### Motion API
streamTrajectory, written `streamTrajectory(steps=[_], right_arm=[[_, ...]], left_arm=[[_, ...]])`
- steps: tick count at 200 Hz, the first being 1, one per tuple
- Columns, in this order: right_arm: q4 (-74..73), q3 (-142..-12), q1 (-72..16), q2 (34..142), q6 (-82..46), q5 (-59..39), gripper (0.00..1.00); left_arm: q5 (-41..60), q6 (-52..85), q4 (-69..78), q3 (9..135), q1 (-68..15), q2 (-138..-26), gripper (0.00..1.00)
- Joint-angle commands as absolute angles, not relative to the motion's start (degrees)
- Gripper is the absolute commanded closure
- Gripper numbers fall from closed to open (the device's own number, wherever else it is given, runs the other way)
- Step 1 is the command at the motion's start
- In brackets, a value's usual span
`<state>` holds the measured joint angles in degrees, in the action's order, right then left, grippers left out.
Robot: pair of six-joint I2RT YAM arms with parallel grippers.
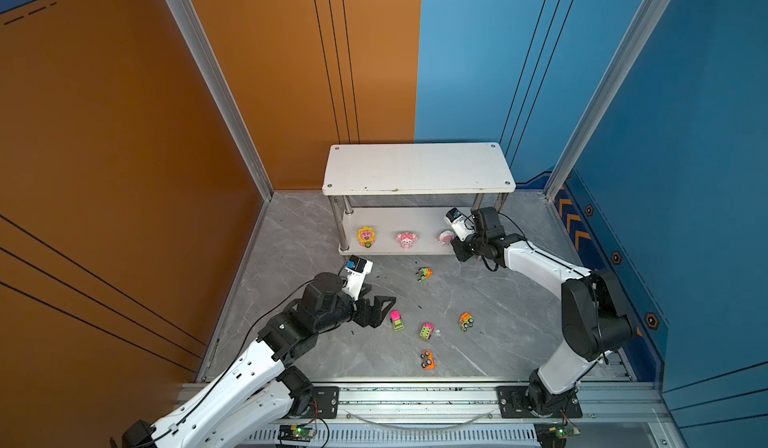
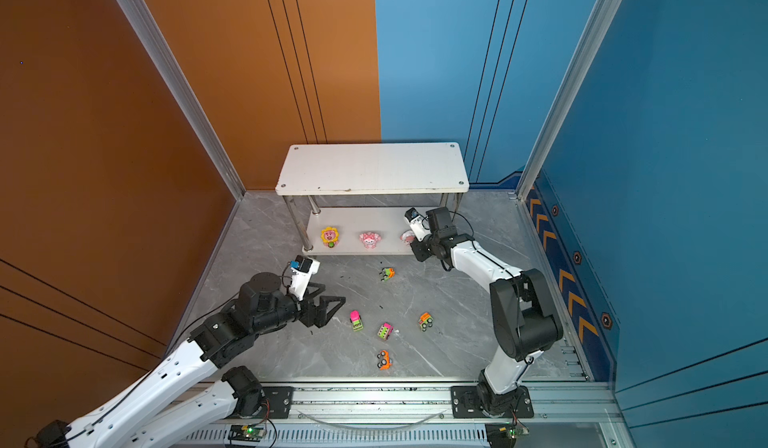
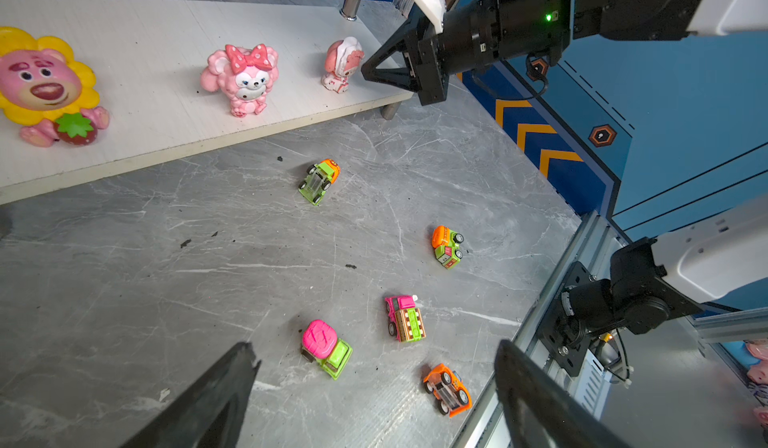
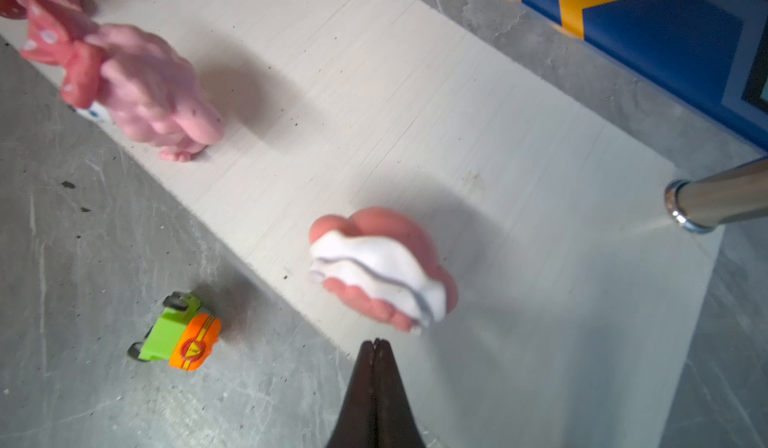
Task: Place and organize the plastic toys onto the shelf
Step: 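Pull the right gripper back toward the toy cars while the left arm shifts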
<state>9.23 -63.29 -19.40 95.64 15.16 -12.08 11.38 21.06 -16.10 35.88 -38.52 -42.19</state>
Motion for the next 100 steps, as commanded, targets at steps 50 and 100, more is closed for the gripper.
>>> streamTrajectory(steps=[50,100], right_arm=[[5.1,-48.4,-34.6,81.8,7.9,2.4,0.93],[6.2,-45.7,-47.7,82.4,0.4,7.8,0.69]], left_arm=[[-1.0,22.1,-17.6,34.5,-38.1,-32.7,0.02],[-9.9,25.6,-17.5,30.0,-38.0,-22.8,0.02]])
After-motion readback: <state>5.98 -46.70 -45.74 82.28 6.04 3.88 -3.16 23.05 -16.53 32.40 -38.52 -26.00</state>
